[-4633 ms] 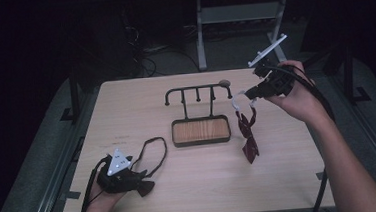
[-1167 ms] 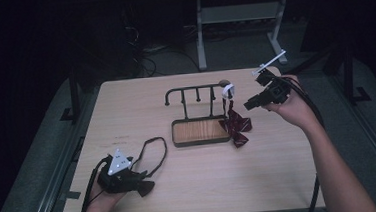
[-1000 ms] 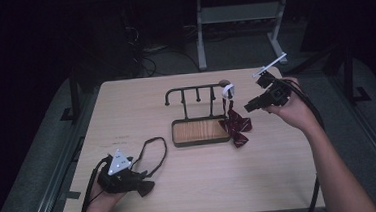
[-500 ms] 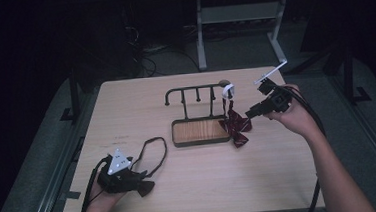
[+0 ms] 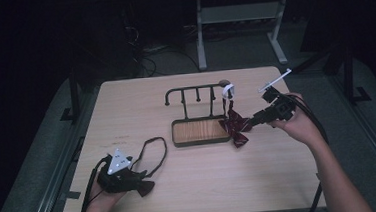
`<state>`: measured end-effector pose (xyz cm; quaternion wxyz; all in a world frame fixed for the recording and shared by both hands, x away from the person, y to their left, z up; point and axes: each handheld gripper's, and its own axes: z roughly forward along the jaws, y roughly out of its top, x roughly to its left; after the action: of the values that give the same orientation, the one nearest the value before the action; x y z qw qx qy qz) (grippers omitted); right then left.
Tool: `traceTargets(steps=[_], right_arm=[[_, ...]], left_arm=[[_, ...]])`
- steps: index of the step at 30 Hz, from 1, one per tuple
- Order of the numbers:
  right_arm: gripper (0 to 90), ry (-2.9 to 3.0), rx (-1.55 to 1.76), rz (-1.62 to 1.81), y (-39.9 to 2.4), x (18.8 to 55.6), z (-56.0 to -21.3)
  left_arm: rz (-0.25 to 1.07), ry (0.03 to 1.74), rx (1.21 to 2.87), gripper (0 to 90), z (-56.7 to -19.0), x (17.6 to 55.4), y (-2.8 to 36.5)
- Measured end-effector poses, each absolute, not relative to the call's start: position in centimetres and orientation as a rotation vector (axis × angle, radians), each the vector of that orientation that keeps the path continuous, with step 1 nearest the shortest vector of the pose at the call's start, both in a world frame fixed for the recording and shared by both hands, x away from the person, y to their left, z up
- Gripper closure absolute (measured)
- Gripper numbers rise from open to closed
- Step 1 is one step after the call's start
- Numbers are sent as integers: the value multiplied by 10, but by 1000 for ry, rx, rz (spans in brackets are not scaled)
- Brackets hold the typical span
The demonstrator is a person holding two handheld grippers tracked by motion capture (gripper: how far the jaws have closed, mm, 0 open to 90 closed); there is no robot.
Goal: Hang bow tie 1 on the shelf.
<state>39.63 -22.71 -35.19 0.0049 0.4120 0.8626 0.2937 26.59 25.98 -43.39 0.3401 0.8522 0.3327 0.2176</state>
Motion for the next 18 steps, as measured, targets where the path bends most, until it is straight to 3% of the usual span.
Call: traceTargets(steps=[18], right_arm=[[549,2699,1312,909,-231,384,-367]], left_arm=[[554,874,2210,304,-436,267,262]])
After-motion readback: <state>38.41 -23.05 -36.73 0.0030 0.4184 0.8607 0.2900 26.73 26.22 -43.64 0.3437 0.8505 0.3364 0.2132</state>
